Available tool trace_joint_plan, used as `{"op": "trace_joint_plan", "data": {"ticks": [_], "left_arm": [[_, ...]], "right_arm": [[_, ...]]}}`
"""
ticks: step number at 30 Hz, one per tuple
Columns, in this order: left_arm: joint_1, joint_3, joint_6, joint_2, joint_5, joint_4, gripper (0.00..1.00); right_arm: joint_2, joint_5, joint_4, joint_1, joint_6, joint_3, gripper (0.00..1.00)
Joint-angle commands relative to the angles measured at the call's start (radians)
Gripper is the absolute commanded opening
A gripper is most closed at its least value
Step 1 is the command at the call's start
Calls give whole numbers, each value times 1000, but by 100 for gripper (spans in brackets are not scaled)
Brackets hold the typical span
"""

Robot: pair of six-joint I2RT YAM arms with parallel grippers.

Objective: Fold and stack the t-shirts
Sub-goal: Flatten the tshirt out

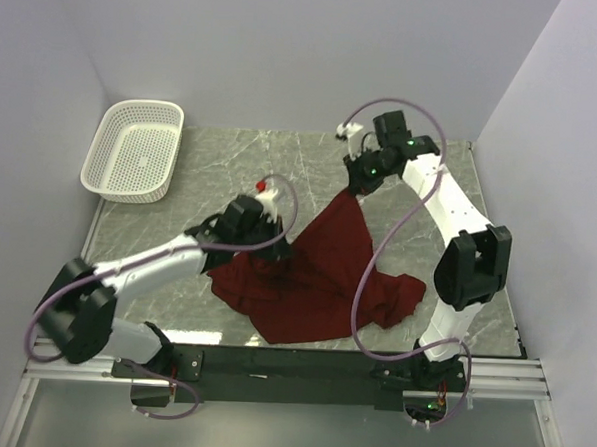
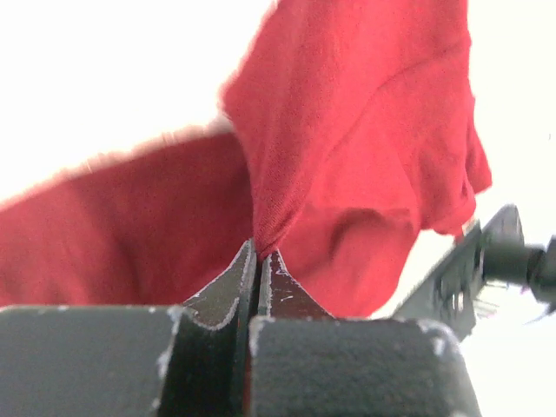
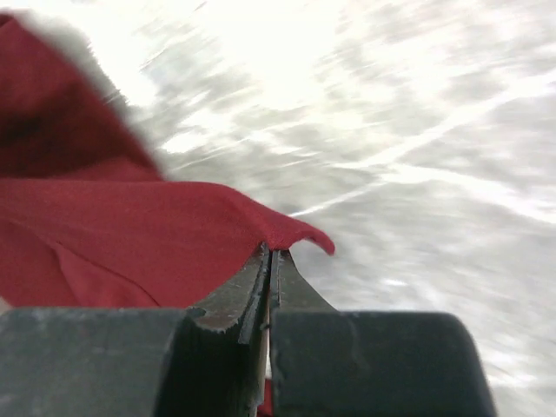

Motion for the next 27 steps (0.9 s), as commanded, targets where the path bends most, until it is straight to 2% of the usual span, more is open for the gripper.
{"op": "trace_joint_plan", "data": {"ticks": [1,6,7,14,17,21,27], "left_arm": [[63,185,96,161,8,25,1],[126,523,137,416,43,-21,1],[142,567,139,492,49,-32,1],[201,907,128,766,57,-62,1],[221,1016,108,864,46,-73,1],[250,1104,70,968,28,-64,1],[264,1227,24,1054,58,-42,1]], "right_arm": [[-24,177,73,5,-23,97,0],[7,308,154,-23,-14,203,0],[17,352,171,-24,-15,220,0],[125,465,290,-26,-57,398,0],[200,548,314,-30,-67,473,0],[257,634,391,-43,-78,483,0],[355,673,449,-49,-104,518,0]]}}
